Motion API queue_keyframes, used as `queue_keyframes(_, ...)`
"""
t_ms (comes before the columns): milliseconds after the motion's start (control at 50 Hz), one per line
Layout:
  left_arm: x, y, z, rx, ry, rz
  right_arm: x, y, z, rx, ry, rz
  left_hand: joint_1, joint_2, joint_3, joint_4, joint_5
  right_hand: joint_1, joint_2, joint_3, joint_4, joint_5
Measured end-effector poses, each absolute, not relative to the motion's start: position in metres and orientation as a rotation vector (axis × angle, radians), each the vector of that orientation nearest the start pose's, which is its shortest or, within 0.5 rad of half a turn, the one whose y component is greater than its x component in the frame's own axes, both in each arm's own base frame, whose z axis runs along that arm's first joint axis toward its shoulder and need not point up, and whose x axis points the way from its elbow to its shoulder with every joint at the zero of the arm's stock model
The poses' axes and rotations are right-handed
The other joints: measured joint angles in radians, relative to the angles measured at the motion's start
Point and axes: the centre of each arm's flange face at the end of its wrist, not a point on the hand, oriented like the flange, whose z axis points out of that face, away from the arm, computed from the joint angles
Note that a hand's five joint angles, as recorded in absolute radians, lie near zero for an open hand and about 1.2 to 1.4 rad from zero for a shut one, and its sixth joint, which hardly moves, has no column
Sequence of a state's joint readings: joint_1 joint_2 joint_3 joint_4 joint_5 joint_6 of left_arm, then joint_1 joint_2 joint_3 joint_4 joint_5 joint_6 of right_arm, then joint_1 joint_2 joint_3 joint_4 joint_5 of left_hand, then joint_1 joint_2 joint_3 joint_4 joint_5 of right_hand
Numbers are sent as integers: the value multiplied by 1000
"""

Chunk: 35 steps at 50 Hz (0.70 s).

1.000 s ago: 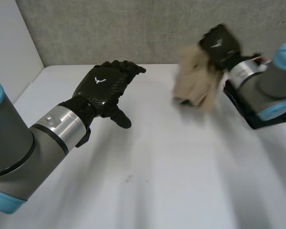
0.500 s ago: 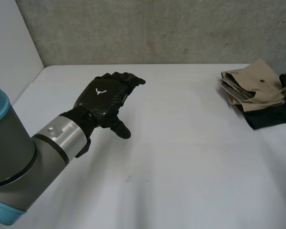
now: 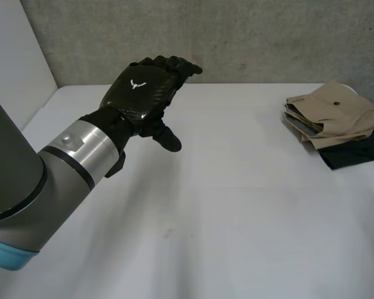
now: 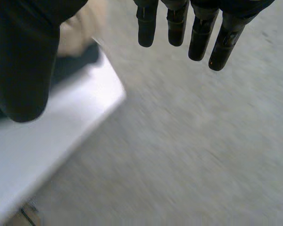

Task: Fold the laundry.

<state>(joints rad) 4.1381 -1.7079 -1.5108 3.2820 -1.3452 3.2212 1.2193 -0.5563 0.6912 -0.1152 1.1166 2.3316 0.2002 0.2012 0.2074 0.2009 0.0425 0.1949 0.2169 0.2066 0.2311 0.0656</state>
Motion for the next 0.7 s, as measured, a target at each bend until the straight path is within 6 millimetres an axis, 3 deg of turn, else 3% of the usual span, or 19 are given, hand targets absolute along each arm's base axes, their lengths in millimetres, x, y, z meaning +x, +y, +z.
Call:
queue_keyframes(120,-312,-201,301,-805,-1675,1860,-40,-532,222,-1079,2595,-2739,0,0,0,0,0,0,0,0,0,-2)
queue_keyframes(200,-310,-200,303,-802,-1673,1864,-34,-527,270,-968,2570,-2924,0,0,0,0,0,0,0,0,0,-2)
queue_keyframes(240,-309,-200,305,-800,-1672,1868,-16,-522,292,-912,2481,-2989,0,0,0,0,0,0,0,0,0,-2)
queue_keyframes(320,-306,-200,310,-789,-1663,1888,55,-497,339,-776,2182,-3005,0,0,0,0,0,0,0,0,0,-2)
queue_keyframes(340,-306,-200,310,-789,-1663,1888,55,-497,339,-776,2182,-3005,0,0,0,0,0,0,0,0,0,-2)
queue_keyframes(360,-305,-201,313,-783,-1659,1899,87,-482,349,-732,2082,-2935,0,0,0,0,0,0,0,0,0,-2)
queue_keyframes(440,-300,-204,317,-759,-1661,1928,143,-450,353,-683,1959,-2718,0,0,0,0,0,0,0,0,0,-2)
queue_keyframes(560,-286,-217,323,-674,-1712,2006,225,-374,331,-655,1856,-2253,0,0,0,0,0,0,0,0,0,-2)
queue_keyframes(600,-283,-219,323,-655,-1726,2021,236,-361,326,-657,1853,-2188,0,0,0,0,0,0,0,0,0,-2)
queue_keyframes(640,-280,-223,322,-631,-1750,2036,258,-331,307,-675,1865,-2040,0,0,0,0,0,0,0,0,0,-2)
queue_keyframes(700,-276,-226,319,-614,-1776,2042,271,-306,288,-693,1900,-1935,0,0,0,0,0,0,0,0,0,-2)
